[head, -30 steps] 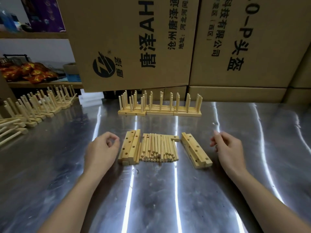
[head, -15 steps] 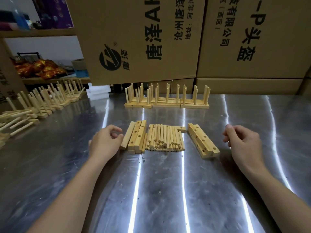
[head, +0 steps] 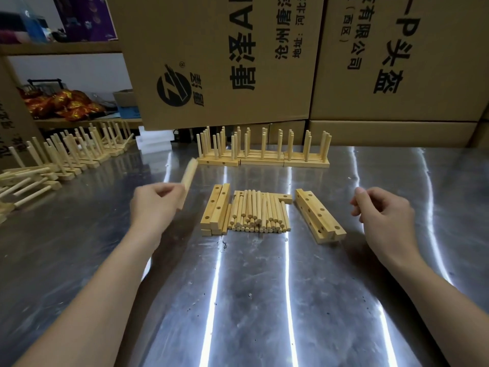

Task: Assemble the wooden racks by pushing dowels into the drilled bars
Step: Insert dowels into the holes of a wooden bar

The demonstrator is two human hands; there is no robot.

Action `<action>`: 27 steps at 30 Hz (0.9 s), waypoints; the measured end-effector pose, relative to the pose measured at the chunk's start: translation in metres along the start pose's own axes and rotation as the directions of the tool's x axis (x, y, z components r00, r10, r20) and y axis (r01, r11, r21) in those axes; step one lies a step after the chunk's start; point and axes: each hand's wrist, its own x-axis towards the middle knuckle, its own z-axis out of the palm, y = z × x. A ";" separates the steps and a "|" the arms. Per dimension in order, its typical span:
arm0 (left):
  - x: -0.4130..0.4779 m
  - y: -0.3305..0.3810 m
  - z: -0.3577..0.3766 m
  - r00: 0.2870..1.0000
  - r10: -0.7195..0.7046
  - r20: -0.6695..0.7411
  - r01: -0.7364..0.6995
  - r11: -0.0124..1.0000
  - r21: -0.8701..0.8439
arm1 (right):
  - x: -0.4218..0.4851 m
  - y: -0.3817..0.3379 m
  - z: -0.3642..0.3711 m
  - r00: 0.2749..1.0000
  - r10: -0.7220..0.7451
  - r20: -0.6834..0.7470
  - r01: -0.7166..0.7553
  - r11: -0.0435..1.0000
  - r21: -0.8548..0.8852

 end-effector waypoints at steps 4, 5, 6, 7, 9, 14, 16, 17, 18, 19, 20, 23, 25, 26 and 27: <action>-0.029 0.036 0.005 0.950 0.080 0.300 0.059 0.902 -0.428 | -0.001 -0.021 -0.001 0.999 -0.051 0.018 0.049 0.994 0.102; -0.038 0.043 0.009 0.923 0.113 0.368 0.081 0.877 -0.473 | -0.003 -0.029 -0.001 0.996 -0.075 0.052 0.068 0.990 0.126; -0.047 0.049 0.013 0.891 0.132 0.433 0.123 0.850 -0.512 | -0.007 -0.038 0.001 0.989 -0.106 0.100 0.090 0.984 0.151; -0.056 0.053 0.018 0.854 0.154 0.496 0.167 0.823 -0.543 | -0.011 -0.047 0.003 0.977 -0.142 0.158 0.112 0.977 0.182; -0.073 0.056 0.027 0.789 0.211 0.576 0.217 0.782 -0.584 | -0.022 -0.065 0.008 0.936 -0.206 0.284 0.137 0.960 0.245; -0.095 0.054 0.048 0.700 0.301 0.648 0.220 0.772 -0.596 | -0.043 -0.086 0.024 0.875 -0.207 0.438 0.034 0.927 0.372; -0.097 0.053 0.051 0.697 0.300 0.651 0.213 0.780 -0.588 | -0.044 -0.086 0.026 0.884 -0.242 0.400 0.080 0.921 0.381; -0.096 0.053 0.051 0.707 0.297 0.642 0.206 0.782 -0.589 | -0.043 -0.084 0.025 0.887 -0.259 0.382 0.110 0.922 0.370; -0.093 0.053 0.048 0.725 0.289 0.625 0.200 0.780 -0.593 | -0.042 -0.080 0.023 0.888 -0.271 0.373 0.136 0.927 0.350; -0.087 0.053 0.043 0.747 0.281 0.603 0.187 0.782 -0.595 | -0.039 -0.076 0.021 0.885 -0.276 0.376 0.157 0.935 0.318; -0.079 0.053 0.036 0.769 0.281 0.575 0.143 0.801 -0.582 | -0.036 -0.072 0.019 0.879 -0.278 0.387 0.179 0.945 0.274; -0.055 0.050 0.014 0.747 0.359 0.559 -0.183 0.920 -0.347 | -0.024 -0.058 0.015 0.852 -0.308 0.422 0.321 0.946 0.043; -0.045 0.044 0.006 0.695 0.389 0.605 -0.404 0.907 -0.119 | -0.019 -0.049 0.014 0.806 -0.351 0.477 0.453 0.884 -0.115; -0.041 0.041 0.005 0.678 0.392 0.622 -0.508 0.861 0.011 | -0.019 -0.046 0.013 0.779 -0.358 0.514 0.497 0.853 -0.159; -0.038 0.038 0.005 0.656 0.387 0.648 -0.592 0.796 0.124 | -0.019 -0.043 0.013 0.755 -0.353 0.552 0.525 0.830 -0.187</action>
